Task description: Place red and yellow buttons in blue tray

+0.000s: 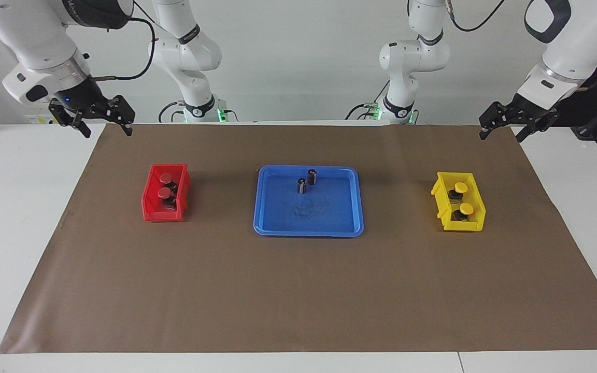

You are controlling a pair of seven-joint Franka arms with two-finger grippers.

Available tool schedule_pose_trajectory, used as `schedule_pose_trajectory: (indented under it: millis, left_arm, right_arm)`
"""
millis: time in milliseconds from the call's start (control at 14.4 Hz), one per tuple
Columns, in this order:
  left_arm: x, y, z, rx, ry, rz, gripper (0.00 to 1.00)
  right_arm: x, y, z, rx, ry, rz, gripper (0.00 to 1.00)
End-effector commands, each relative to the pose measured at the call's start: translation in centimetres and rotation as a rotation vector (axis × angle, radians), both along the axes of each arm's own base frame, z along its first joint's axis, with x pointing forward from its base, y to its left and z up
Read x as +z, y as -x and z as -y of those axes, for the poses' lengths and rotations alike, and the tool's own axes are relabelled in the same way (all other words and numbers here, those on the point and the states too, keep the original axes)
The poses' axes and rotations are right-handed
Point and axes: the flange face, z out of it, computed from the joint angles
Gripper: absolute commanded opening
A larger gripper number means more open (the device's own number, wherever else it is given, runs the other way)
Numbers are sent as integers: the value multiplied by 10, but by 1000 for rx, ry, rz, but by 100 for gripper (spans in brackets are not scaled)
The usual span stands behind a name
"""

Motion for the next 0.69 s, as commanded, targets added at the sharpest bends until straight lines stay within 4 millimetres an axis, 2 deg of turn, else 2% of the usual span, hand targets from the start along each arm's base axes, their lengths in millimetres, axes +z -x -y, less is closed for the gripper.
schedule_pose_trajectory:
  millis: [0, 625]
  left_arm:
    - [3, -1, -3, -12, -19, 15, 100]
    - [1, 1, -6, 5, -17, 8, 100]
  right_arm:
    - [2, 5, 1, -14, 2, -5, 100]
    - [-2, 6, -3, 3, -12, -7, 100]
